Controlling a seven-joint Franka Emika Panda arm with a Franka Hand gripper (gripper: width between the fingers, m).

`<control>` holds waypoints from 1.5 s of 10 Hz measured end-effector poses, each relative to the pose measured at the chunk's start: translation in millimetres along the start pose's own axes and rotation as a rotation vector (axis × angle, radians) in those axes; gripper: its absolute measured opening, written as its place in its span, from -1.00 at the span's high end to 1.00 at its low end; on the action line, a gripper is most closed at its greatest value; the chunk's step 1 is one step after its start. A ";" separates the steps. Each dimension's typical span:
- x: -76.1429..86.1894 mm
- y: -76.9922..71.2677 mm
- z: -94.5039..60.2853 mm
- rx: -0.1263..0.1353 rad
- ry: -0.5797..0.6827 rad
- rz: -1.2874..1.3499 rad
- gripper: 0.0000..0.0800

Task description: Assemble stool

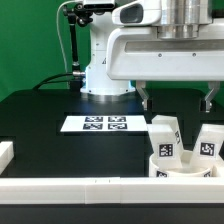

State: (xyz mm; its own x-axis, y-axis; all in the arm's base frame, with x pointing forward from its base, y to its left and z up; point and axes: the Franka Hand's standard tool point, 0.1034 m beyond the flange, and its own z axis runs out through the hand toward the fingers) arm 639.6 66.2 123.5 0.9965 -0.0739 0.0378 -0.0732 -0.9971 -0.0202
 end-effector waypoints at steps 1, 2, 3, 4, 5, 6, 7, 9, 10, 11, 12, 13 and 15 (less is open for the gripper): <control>-0.7 -1.2 -0.2 -0.005 0.005 -0.153 -0.62; -3.2 -2.5 2.5 -0.006 0.006 -0.259 -0.62; -4.0 -1.1 4.2 -0.011 0.007 -0.325 -0.62; -3.5 1.4 4.0 -0.018 0.006 -0.380 -0.62; -3.3 3.0 4.0 -0.023 0.005 -0.425 -0.62; -2.9 6.0 4.0 -0.036 0.002 -0.519 -0.62; -0.8 8.5 3.6 -0.048 0.007 -0.611 -0.62; 2.2 11.4 4.6 -0.069 0.007 -0.845 -0.62; 1.1 9.6 6.9 -0.081 -0.005 -0.968 -0.62; -0.1 6.3 8.2 -0.089 -0.014 -1.042 -0.62; 0.6 9.8 8.0 -0.095 -0.018 -1.072 -0.62; 1.4 14.8 7.8 -0.111 -0.031 -1.160 -0.62; 1.9 18.8 7.8 -0.130 -0.048 -1.273 -0.62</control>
Offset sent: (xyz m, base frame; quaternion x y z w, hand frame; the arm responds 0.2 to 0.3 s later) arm 0.0000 0.0000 0.0000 0.0000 0.0000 -0.1938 0.9810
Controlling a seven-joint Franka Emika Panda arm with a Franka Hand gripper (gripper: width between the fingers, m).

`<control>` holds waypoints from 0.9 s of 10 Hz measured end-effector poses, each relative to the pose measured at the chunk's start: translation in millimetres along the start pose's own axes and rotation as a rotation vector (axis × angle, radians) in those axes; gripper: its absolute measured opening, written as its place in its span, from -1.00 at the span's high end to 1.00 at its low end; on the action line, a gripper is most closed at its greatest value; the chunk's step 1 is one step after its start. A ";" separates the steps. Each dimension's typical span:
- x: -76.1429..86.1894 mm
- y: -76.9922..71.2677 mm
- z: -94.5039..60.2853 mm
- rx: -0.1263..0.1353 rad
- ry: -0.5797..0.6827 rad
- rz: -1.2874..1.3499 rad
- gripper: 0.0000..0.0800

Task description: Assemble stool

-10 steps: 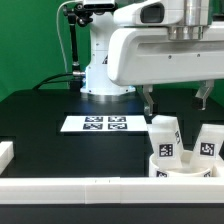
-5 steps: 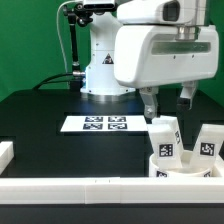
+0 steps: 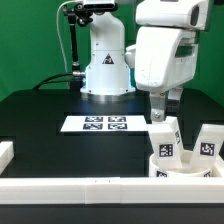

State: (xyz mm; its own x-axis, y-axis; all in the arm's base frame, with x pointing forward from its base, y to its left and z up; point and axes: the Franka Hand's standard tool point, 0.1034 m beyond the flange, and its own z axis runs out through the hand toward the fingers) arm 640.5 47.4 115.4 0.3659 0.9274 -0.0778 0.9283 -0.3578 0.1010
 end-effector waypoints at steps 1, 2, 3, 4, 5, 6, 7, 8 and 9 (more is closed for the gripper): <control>1.0 0.3 1.0 -0.006 -0.019 -0.121 -0.62; 4.2 0.2 4.4 -0.010 -0.034 -0.236 -0.62; 5.9 1.2 7.6 -0.010 -0.045 -0.291 -0.62; 6.8 3.0 11.4 -0.012 -0.060 -0.334 -0.62; 7.6 5.0 14.7 -0.015 -0.076 -0.420 -0.62; 8.9 6.2 16.1 -0.018 -0.084 -0.442 -0.62; 9.6 6.1 17.0 -0.018 -0.084 -0.422 -0.62; 9.6 5.7 18.4 -0.016 -0.085 -0.420 -0.62; 9.5 4.6 21.3 -0.012 -0.087 -0.418 -0.62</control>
Offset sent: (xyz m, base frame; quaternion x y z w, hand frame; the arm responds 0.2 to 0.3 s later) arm 0.0124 0.0130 -0.0116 0.0202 -0.0116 -0.1486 0.9886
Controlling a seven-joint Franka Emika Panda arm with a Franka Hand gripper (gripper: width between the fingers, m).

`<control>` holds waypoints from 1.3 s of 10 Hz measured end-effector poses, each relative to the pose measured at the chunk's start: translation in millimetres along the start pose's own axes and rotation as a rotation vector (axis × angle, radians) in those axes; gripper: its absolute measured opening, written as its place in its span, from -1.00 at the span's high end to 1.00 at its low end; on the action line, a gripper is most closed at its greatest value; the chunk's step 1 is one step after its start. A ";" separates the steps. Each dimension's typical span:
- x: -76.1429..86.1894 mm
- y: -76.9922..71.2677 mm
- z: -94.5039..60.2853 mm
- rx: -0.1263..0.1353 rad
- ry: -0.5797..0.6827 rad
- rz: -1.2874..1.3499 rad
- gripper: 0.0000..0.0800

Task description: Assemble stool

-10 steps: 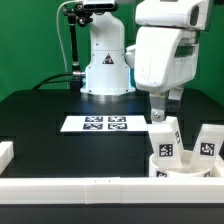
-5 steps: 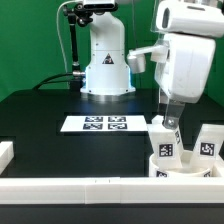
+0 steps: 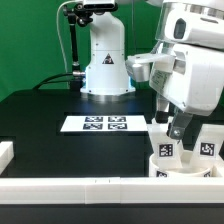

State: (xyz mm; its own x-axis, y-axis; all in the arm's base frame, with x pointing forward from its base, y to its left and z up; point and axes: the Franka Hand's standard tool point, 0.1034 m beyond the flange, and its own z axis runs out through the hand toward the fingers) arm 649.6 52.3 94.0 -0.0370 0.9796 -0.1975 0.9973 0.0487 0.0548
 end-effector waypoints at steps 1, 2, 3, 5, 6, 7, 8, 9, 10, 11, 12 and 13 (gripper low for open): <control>0.9 -1.7 3.2 0.008 -0.001 -0.001 -0.62; 1.3 -3.6 6.1 0.016 -0.003 -0.002 -0.62; 1.6 -5.4 8.5 0.023 -0.005 -0.001 -0.41; 1.0 -5.5 8.8 0.024 -0.005 0.002 -0.07; 0.8 -5.3 8.4 0.023 -0.005 0.003 0.16; 0.3 -5.3 8.5 0.023 -0.005 0.006 0.16; 0.0 -5.3 8.6 0.023 -0.006 0.037 0.16; -0.6 -5.2 8.7 0.023 -0.006 0.038 0.15; -0.8 -5.2 8.7 0.023 -0.005 0.048 0.15; -0.7 -5.3 8.8 0.023 -0.006 0.164 0.15; -0.7 -5.4 8.9 0.023 -0.007 0.249 0.15; -0.1 -6.3 9.3 0.024 -0.008 0.349 0.15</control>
Offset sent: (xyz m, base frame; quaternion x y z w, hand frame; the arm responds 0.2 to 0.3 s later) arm 0.0003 0.0025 -0.0016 0.0033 -0.0019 -0.0042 1.0000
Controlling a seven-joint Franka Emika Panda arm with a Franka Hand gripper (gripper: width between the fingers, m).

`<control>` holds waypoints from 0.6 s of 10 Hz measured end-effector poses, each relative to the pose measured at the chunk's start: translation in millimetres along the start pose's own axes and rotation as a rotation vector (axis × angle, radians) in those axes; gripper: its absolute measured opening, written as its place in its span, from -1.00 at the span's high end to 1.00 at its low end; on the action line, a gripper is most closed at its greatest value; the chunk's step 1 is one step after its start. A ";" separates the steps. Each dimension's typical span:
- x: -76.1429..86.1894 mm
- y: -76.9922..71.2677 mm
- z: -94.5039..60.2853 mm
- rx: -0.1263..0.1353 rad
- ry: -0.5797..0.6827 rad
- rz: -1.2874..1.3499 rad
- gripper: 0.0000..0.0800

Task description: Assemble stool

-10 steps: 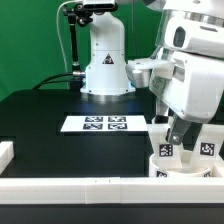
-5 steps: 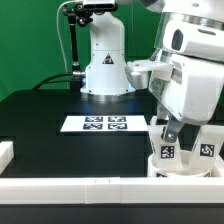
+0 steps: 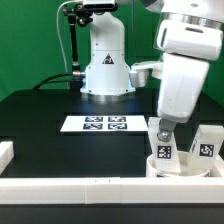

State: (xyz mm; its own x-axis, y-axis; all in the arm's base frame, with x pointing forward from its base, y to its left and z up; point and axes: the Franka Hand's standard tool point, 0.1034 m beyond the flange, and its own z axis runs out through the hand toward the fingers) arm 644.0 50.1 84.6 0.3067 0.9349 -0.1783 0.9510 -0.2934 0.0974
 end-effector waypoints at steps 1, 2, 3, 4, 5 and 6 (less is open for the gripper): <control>0.8 -1.5 -0.3 0.002 0.000 0.094 0.15; 1.0 -3.4 -0.4 0.014 -0.010 0.210 0.15; 1.8 -4.3 -0.4 0.030 -0.023 0.325 0.15; 2.8 -5.5 -0.7 0.043 -0.037 0.436 0.15; 4.1 -6.8 -1.1 0.052 -0.049 0.542 0.15; 5.6 -8.5 -1.5 0.059 -0.062 0.651 0.15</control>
Offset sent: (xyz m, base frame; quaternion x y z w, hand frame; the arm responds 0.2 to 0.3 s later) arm -0.0003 0.0075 -0.0059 0.0552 -0.0292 0.2900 0.9550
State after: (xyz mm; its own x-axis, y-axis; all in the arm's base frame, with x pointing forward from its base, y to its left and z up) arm 637.5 58.0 84.2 0.8203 0.5499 -0.1572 0.5703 -0.8075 0.1506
